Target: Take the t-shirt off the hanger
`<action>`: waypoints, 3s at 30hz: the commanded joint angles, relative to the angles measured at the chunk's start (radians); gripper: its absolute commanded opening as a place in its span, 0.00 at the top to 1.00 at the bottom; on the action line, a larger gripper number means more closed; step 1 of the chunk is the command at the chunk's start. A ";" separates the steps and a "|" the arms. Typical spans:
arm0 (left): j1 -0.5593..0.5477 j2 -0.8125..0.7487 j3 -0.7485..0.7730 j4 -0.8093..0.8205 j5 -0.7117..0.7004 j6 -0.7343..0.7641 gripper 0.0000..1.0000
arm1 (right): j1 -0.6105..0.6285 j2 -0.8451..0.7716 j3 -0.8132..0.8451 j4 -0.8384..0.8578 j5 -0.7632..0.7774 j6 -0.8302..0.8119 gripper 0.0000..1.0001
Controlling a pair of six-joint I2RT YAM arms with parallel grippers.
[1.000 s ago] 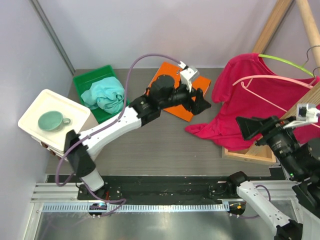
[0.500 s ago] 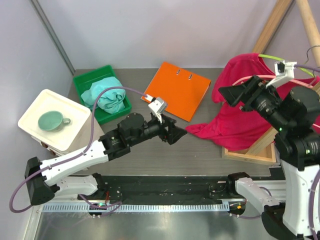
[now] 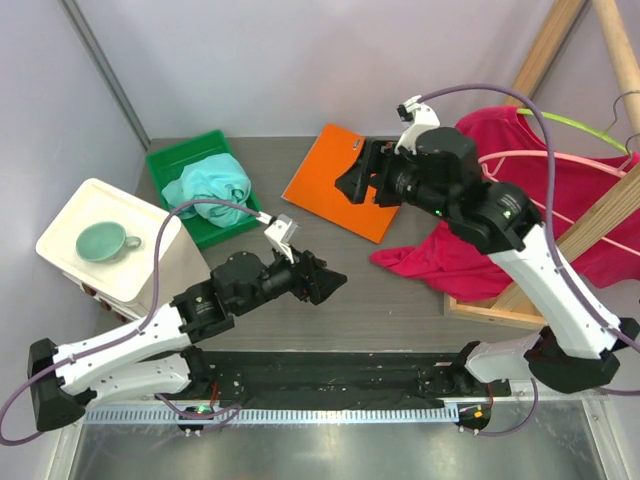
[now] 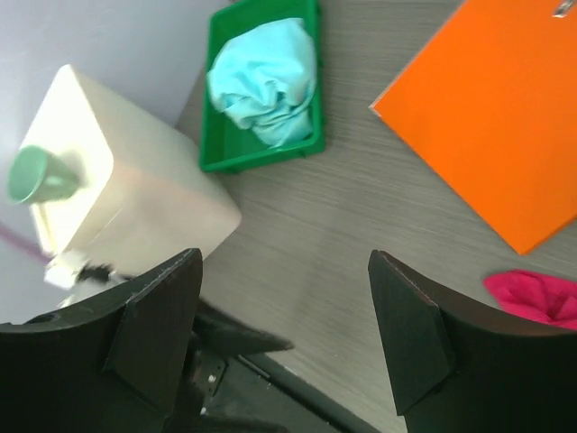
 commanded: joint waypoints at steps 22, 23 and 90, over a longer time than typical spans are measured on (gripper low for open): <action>-0.021 -0.203 -0.058 -0.142 -0.057 -0.130 0.32 | -0.033 0.199 0.329 -0.002 1.397 0.103 0.04; -0.021 -0.192 -0.051 -0.142 -0.052 -0.130 0.32 | -0.088 0.205 0.335 -0.002 1.365 0.103 0.04; -0.067 -0.072 0.068 -0.193 -0.103 -0.141 0.32 | -0.555 -0.128 -0.152 0.382 0.196 0.549 0.99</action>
